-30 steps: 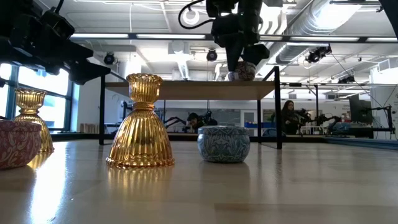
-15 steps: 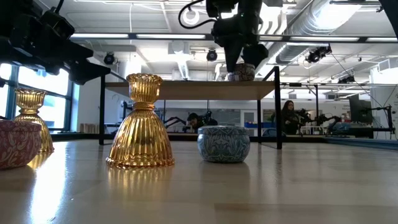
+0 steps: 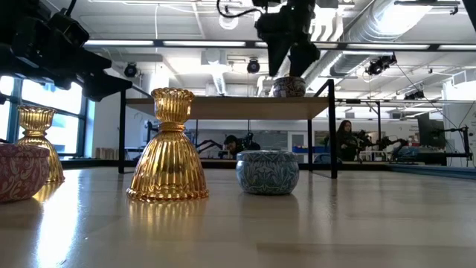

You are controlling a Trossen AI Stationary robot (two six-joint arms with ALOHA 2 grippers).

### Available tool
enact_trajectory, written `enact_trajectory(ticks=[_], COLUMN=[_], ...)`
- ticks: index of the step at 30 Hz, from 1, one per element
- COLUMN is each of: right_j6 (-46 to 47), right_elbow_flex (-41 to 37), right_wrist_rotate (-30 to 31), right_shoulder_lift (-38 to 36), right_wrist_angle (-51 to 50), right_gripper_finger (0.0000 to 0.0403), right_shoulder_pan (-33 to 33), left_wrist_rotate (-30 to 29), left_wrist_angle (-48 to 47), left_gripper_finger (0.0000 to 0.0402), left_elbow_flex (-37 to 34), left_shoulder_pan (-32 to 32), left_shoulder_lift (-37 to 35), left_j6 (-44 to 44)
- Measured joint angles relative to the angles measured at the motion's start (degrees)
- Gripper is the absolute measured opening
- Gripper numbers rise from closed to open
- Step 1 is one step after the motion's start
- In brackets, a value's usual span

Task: Pick & Place candle stick holders
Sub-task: Put the left yellow candle holder on the shelf aligned with the yellow candle holder

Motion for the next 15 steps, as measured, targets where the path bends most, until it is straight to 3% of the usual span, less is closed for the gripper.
enact_trajectory(ticks=[8,15], right_j6=[-5.56,-11.4], right_elbow_flex=[0.0,-0.02], right_wrist_rotate=[3.49,5.24], right_shoulder_lift=[-5.63,-9.96], right_wrist_angle=[6.72,14.62], right_gripper_finger=[0.0399,0.0399], right_shoulder_pan=[3.43,15.33], left_wrist_rotate=[0.0,0.0], left_wrist_angle=[0.0,0.0], left_gripper_finger=[0.0374,0.0374], left_elbow_flex=[0.0,0.0], left_shoulder_pan=[-0.01,0.0], left_shoulder_lift=[0.0,0.01], left_j6=[0.0,0.0])
